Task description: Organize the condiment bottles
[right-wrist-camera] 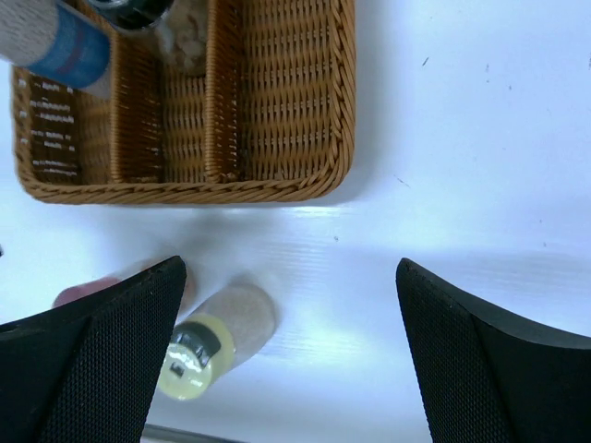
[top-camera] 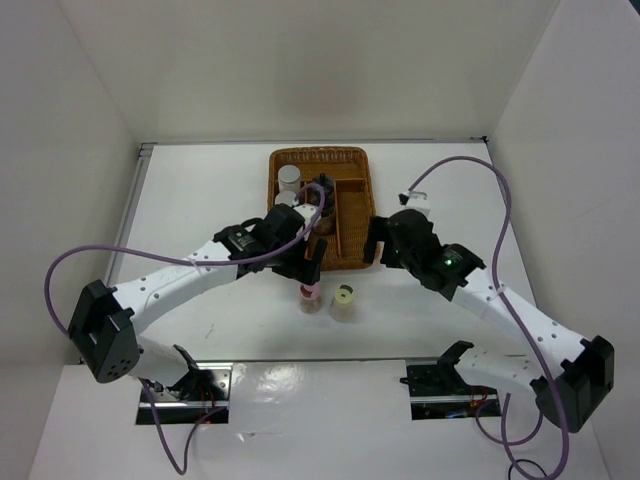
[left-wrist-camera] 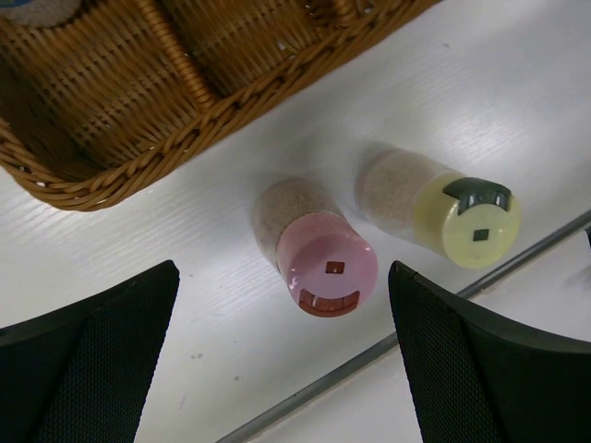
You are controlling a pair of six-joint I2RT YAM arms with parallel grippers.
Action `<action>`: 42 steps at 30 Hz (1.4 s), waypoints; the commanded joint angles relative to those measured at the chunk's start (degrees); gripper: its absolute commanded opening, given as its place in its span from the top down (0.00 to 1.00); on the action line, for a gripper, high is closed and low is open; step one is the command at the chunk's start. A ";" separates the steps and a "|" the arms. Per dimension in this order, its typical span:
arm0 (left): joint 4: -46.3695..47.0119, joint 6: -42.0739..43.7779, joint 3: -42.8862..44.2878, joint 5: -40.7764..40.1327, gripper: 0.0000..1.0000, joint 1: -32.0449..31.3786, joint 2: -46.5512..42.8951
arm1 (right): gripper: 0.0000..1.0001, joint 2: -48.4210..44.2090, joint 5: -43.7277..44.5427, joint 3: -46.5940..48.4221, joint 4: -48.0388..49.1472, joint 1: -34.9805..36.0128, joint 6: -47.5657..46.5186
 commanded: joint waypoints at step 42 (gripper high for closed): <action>-0.82 -1.31 0.79 -7.53 0.22 -6.13 7.91 | 0.01 -4.81 -3.79 -2.41 -3.26 -14.05 8.09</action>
